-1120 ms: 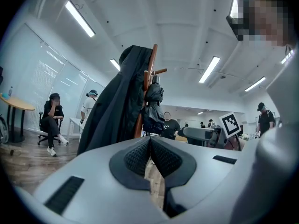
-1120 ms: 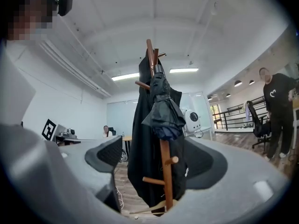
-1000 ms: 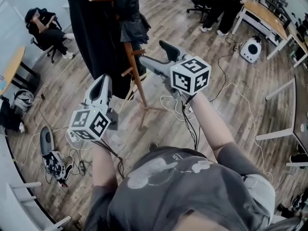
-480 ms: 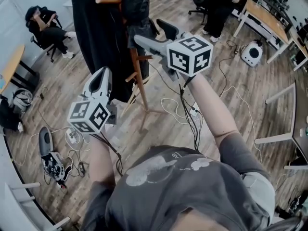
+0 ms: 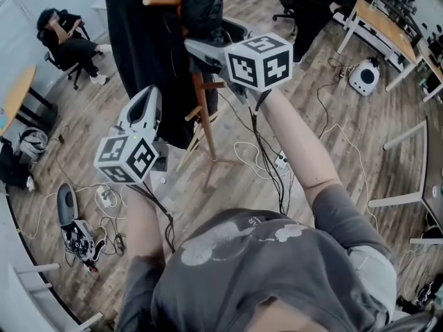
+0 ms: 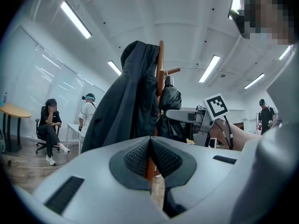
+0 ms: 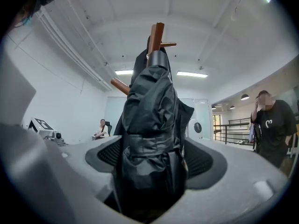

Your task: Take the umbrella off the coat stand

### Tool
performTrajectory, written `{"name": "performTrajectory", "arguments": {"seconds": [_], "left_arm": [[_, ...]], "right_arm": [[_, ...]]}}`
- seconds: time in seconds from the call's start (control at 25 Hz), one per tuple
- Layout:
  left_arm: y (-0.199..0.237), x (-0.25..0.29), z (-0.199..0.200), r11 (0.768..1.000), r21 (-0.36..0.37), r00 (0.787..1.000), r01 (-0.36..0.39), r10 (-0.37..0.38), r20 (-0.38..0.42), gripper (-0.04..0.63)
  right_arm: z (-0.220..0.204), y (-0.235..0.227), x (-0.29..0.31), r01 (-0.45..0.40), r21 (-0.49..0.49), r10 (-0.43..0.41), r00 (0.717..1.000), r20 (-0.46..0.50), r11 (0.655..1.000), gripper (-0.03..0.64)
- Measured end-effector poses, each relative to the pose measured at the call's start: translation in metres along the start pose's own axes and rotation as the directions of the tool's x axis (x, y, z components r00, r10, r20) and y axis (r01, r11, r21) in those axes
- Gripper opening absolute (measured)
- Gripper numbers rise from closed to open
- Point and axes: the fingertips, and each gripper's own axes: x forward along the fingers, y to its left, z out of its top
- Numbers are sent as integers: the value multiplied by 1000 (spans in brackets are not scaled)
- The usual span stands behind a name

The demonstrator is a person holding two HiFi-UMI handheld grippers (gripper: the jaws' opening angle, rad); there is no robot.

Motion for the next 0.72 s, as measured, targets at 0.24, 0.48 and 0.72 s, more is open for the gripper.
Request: {"name": "performTrajectory", "arguments": {"seconds": [0.24,0.48,0.72], "left_arm": [[8,3,-6,1000,-3,1000,-4,4,-7,3],[13,5,-6,1000,-8,1000,-6,6,-11,3],[14,4,-5,1000,-8,1000,-3,3,-8,3]], "right_arm": [[-1,0,13,-21,-11,21,999,-28,1000,333],[1,-1,16,-10,-34,10,1000,-17,999,307],[2,1,15,9,-52,-8,1000,11,999,290]]}}
